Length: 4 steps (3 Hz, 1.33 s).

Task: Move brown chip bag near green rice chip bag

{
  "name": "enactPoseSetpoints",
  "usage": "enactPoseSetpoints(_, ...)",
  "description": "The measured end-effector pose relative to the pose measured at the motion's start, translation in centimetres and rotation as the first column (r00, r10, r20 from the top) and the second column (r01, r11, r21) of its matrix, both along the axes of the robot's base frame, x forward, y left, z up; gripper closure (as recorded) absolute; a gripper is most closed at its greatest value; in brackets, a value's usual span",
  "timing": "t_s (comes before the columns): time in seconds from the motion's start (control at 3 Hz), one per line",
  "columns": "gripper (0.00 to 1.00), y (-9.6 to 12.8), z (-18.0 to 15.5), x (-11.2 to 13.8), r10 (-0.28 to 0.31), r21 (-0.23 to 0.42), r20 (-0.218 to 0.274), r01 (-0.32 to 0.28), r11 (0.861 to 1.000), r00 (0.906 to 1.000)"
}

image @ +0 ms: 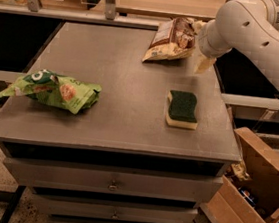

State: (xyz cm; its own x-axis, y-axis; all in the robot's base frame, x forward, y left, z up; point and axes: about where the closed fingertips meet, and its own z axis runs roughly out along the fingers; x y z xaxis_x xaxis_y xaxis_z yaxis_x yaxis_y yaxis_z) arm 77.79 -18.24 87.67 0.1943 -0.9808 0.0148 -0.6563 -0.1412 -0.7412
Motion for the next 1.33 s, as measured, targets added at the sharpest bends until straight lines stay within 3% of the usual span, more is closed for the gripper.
enactPoseSetpoints(0.33,0.4,0.6,-0.1,0.5,0.008,0.01,0.004,-0.008,1.0,1.0)
enactPoseSetpoints(1.0,0.42,1.4,-0.8,0.6,0.026,0.002,0.0,-0.026,1.0,0.9997)
enactPoseSetpoints(1.33,0.6,2.1,-1.4,0.4,0.041,0.001,-0.008,-0.041,0.999,0.9991)
